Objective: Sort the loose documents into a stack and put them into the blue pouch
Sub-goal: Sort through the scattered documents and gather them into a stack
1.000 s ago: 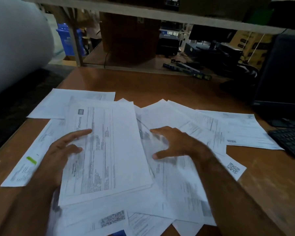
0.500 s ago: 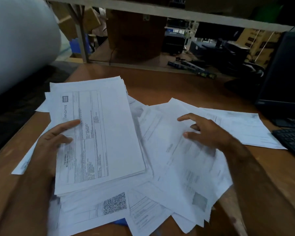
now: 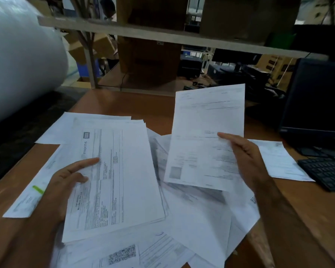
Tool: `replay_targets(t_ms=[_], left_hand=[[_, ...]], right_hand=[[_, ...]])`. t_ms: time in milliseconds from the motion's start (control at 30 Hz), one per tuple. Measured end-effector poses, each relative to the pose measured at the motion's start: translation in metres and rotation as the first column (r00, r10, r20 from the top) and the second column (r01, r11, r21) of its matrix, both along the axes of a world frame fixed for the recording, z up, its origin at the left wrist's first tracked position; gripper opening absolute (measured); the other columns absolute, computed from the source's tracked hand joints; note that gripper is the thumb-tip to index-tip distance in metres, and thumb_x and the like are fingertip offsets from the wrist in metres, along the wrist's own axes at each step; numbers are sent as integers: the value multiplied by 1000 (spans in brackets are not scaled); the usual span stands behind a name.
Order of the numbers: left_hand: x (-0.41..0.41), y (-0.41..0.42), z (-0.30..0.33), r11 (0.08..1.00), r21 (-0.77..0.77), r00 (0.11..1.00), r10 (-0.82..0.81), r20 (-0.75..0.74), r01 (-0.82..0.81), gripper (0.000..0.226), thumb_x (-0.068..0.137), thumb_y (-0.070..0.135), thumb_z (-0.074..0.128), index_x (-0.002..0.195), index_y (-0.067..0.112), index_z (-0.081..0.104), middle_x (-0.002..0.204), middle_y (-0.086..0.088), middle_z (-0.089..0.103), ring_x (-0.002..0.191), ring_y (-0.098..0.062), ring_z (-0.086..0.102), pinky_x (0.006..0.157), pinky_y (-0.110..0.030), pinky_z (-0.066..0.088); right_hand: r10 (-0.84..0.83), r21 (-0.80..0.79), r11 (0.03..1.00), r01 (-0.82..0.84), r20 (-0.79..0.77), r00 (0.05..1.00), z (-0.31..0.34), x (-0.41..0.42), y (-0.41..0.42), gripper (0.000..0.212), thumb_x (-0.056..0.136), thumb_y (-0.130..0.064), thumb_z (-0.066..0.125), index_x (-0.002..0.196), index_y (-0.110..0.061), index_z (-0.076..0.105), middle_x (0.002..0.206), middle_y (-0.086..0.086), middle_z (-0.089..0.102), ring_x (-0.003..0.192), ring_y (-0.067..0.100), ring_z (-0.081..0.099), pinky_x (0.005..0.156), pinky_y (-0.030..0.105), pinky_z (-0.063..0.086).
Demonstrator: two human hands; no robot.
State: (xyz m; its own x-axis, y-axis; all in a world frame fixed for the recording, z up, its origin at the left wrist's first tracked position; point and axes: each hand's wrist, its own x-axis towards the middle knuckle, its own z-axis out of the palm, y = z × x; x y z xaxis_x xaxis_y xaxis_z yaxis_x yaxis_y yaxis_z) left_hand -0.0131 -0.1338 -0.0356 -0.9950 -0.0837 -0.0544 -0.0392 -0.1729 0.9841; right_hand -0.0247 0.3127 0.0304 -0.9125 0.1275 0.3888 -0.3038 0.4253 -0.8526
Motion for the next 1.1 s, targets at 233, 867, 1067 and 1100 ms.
replay_targets(t_ms=[233, 867, 1067, 1100], left_hand=[[4, 4, 7, 1000, -12, 1000, -13, -12, 13, 52, 85, -19, 45, 119, 8, 75, 127, 6, 72, 111, -17, 70, 85, -34, 59], [-4, -3, -3, 995, -93, 999, -42, -22, 40, 54, 85, -17, 45, 121, 11, 75, 133, 0, 70, 128, -24, 61, 112, -55, 41], [1, 1, 5, 976, -217, 999, -11, -52, -1, 58, 84, -14, 53, 115, 28, 77, 131, 10, 69, 118, -7, 65, 103, -41, 50], [4, 4, 9, 951, -307, 996, -5, -87, -22, 54, 86, -10, 58, 116, 31, 74, 132, 13, 67, 114, 5, 63, 102, -30, 50]], right_hand=[[130, -223, 969, -109, 79, 988, 7, 0, -33, 38, 101, -17, 60, 135, -34, 62, 129, -25, 65, 112, -1, 67, 81, 19, 58], [201, 900, 408, 155, -254, 946, 20, -64, -107, 87, 73, 5, 53, 150, -32, 41, 93, -4, 65, 112, 24, 50, 95, 52, 32], [414, 830, 512, 219, -462, 784, -33, -27, -217, 58, 96, -2, 37, 144, -29, 56, 112, -5, 68, 117, 21, 60, 97, 50, 39], [391, 823, 531, 201, -448, 804, -43, -22, -228, 52, 99, -13, 47, 147, -30, 52, 130, -1, 64, 126, 22, 56, 99, 51, 38]])
